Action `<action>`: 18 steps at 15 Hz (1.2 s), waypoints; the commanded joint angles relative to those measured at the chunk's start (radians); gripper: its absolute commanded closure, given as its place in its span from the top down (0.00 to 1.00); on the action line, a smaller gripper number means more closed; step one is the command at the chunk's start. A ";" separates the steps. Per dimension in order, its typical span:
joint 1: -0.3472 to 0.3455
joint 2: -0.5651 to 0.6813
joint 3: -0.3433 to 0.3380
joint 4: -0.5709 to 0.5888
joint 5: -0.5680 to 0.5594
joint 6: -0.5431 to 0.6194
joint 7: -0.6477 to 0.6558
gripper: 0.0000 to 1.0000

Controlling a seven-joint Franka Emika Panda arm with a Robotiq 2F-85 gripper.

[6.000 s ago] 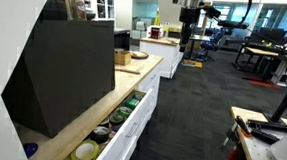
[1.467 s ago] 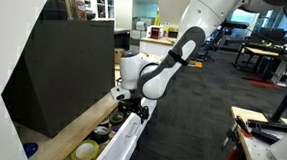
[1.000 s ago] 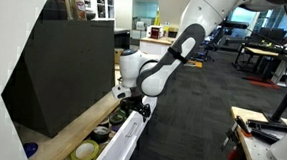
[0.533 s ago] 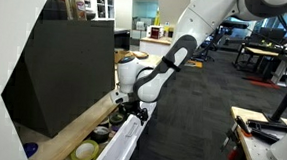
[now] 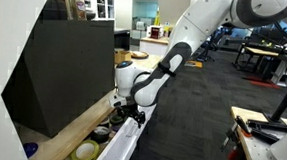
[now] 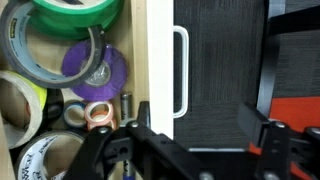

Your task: Open the top drawer of the storage cabinet

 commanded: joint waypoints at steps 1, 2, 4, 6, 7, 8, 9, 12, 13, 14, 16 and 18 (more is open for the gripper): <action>-0.002 0.014 -0.002 0.018 0.002 0.007 -0.023 0.61; -0.002 0.009 -0.003 0.014 0.000 0.011 -0.023 0.53; -0.002 0.005 -0.003 0.010 -0.001 0.013 -0.022 0.40; -0.008 0.001 -0.001 0.004 0.004 0.015 -0.024 0.26; -0.010 -0.001 0.000 0.000 0.005 0.017 -0.023 0.20; -0.012 -0.003 0.000 -0.006 0.006 0.019 -0.023 0.13; -0.014 -0.006 0.000 -0.015 0.006 0.022 -0.021 0.07; -0.018 -0.019 0.001 -0.051 0.008 0.033 -0.026 0.08; -0.019 -0.029 0.003 -0.075 0.006 0.039 -0.028 0.08; -0.016 -0.038 -0.002 -0.097 0.000 0.050 -0.023 0.08; -0.014 -0.059 -0.005 -0.149 -0.007 0.067 -0.022 0.08; -0.010 -0.081 -0.011 -0.202 -0.016 0.081 -0.017 0.08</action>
